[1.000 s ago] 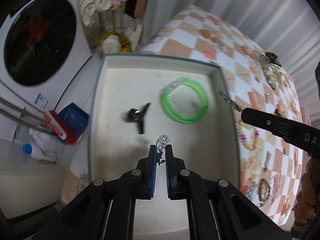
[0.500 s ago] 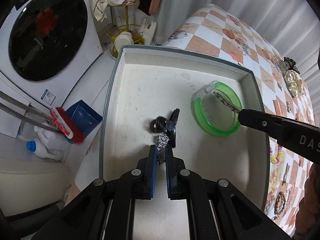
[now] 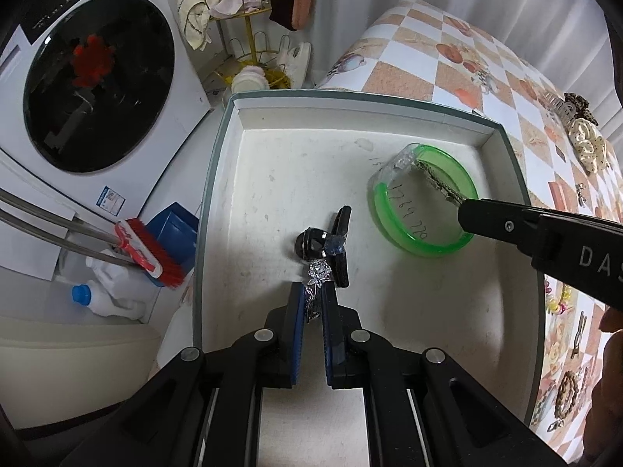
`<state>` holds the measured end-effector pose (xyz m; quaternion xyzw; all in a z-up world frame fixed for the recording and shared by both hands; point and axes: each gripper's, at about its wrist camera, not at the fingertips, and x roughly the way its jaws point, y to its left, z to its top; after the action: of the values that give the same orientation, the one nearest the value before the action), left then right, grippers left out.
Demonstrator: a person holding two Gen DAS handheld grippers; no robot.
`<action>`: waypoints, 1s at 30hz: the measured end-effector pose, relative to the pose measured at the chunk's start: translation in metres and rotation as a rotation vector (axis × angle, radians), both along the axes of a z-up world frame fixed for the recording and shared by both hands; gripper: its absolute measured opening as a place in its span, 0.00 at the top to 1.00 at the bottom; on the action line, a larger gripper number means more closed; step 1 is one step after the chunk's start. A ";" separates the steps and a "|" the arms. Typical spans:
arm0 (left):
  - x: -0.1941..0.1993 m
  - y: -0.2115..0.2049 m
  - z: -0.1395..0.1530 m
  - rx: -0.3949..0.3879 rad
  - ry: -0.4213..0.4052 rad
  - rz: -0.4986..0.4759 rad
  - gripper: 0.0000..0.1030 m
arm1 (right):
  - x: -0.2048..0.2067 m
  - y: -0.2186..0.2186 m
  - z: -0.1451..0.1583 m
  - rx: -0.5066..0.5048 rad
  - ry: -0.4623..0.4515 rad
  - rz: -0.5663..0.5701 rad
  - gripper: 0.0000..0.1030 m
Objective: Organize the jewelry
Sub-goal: 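Drop the barrette into the bangle with the right tool while the left tool drops the charm, then move the right tool to the black beaded clip while the left tool reaches the bracelet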
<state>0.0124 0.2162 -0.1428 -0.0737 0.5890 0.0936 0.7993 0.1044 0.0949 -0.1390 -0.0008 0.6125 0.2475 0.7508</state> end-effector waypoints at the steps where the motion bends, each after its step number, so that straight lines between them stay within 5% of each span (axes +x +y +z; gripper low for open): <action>1: 0.000 0.000 0.000 0.003 0.004 0.002 0.87 | 0.000 0.000 -0.001 0.006 0.005 -0.001 0.88; 5: -0.001 -0.001 0.003 0.017 0.008 0.009 0.87 | -0.001 -0.005 0.001 0.051 0.022 -0.003 0.86; 10: -0.003 -0.003 0.004 0.027 0.021 0.003 0.87 | -0.003 -0.014 0.008 0.081 0.015 -0.024 0.64; 23: -0.005 -0.017 0.009 0.050 0.043 -0.027 0.86 | -0.026 -0.082 0.026 0.097 0.024 -0.143 0.62; 28: -0.003 -0.026 0.012 0.049 0.045 -0.045 0.86 | -0.035 -0.117 0.032 0.101 0.024 -0.209 0.50; 29: -0.002 -0.030 0.013 0.050 0.047 -0.053 0.84 | -0.036 -0.124 0.032 0.100 0.024 -0.220 0.49; 30: -0.001 -0.033 0.013 0.051 0.049 -0.062 0.72 | -0.037 -0.131 0.032 0.099 0.025 -0.233 0.47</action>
<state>0.0113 0.1830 -0.1294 -0.0327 0.6078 0.0852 0.7889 0.0674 -0.0364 -0.1069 0.1104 0.6048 0.1885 0.7658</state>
